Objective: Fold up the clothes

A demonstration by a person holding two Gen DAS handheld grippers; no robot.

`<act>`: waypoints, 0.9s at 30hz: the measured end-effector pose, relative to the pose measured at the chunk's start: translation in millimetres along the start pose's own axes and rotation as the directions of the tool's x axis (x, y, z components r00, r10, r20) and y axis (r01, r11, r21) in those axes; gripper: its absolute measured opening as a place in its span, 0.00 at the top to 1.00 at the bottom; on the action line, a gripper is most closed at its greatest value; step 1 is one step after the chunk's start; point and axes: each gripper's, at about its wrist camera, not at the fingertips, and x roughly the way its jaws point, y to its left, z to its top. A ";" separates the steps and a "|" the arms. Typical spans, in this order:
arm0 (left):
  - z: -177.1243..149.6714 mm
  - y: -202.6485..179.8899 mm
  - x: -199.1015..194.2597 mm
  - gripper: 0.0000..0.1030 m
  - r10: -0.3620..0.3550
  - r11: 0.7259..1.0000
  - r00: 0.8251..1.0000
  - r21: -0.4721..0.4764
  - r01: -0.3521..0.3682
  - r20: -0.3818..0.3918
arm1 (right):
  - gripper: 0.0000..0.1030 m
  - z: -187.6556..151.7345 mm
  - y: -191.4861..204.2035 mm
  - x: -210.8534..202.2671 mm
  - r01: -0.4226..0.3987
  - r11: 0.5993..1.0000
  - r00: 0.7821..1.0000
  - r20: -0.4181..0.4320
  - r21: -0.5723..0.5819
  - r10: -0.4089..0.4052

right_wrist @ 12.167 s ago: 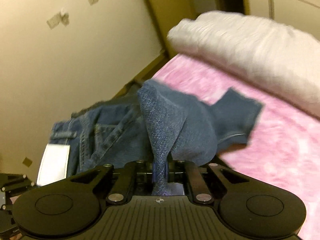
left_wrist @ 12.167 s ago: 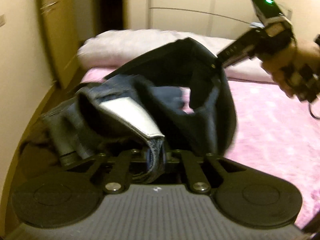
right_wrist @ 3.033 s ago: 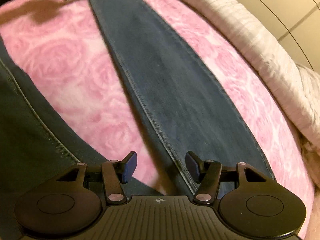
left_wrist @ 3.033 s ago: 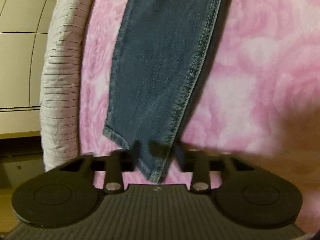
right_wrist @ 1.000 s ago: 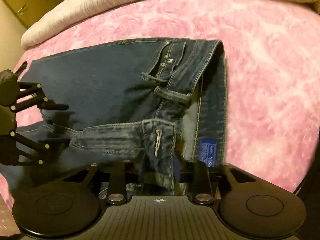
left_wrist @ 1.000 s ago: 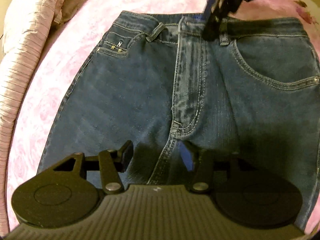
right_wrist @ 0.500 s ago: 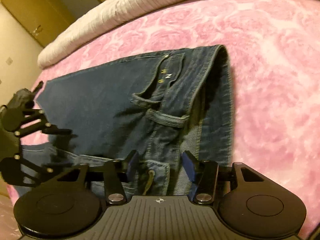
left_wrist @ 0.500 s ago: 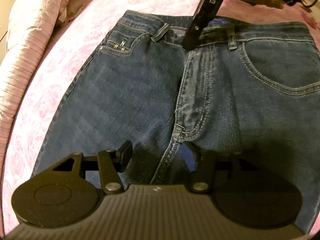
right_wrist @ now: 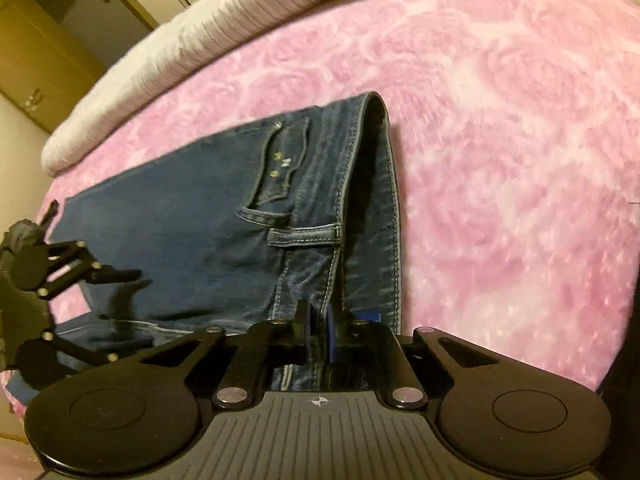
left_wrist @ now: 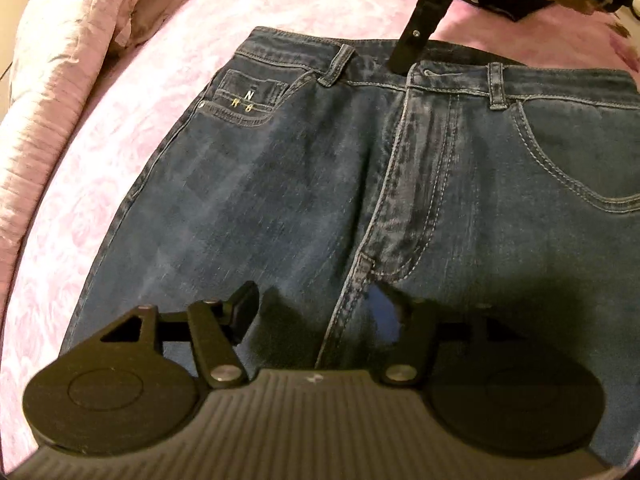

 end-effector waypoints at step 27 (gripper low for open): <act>-222.4 -13.8 -242.3 0.38 0.152 0.864 0.939 -0.421 -0.278 -0.308 | 0.39 -78.3 225.7 -101.3 0.215 0.959 0.976 0.015 -0.187 -0.216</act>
